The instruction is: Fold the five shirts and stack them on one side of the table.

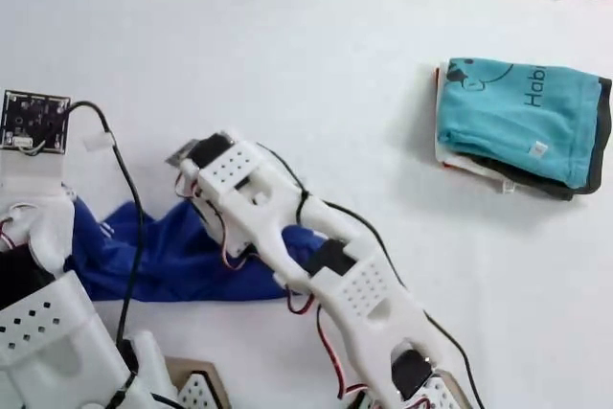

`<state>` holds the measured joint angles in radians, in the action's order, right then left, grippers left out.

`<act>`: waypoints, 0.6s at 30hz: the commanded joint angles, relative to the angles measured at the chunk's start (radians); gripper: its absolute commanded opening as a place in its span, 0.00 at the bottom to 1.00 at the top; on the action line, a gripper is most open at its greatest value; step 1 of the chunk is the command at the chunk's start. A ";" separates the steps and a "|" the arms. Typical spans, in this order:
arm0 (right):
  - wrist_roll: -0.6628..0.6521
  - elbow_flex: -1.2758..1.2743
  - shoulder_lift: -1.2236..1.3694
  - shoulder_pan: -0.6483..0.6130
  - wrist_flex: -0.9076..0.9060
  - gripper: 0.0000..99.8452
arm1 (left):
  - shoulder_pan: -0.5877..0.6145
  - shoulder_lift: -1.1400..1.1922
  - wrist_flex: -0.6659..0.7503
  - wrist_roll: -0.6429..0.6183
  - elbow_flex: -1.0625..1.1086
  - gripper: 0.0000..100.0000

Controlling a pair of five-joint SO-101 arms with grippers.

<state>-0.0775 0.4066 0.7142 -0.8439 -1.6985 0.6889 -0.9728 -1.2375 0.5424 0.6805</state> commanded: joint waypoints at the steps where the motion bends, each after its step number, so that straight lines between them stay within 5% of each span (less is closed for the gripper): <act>1: -0.006 0.006 -0.001 -0.001 0.008 0.17 | 0.003 -0.014 0.031 0.006 0.002 0.03; 8: -0.014 0.006 -0.001 -0.002 0.008 0.15 | 0.003 -0.014 0.035 0.006 0.002 0.03; 12: -0.014 0.006 -0.007 0.001 0.008 0.01 | 0.003 -0.014 0.041 0.005 0.002 0.03; 18: -0.018 0.051 -0.077 0.105 -0.001 0.02 | 0.003 -0.009 0.041 0.005 0.002 0.03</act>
<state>-0.0836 0.4127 0.7158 -0.8055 -1.7016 0.6889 -0.9728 -1.2160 0.5424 0.6805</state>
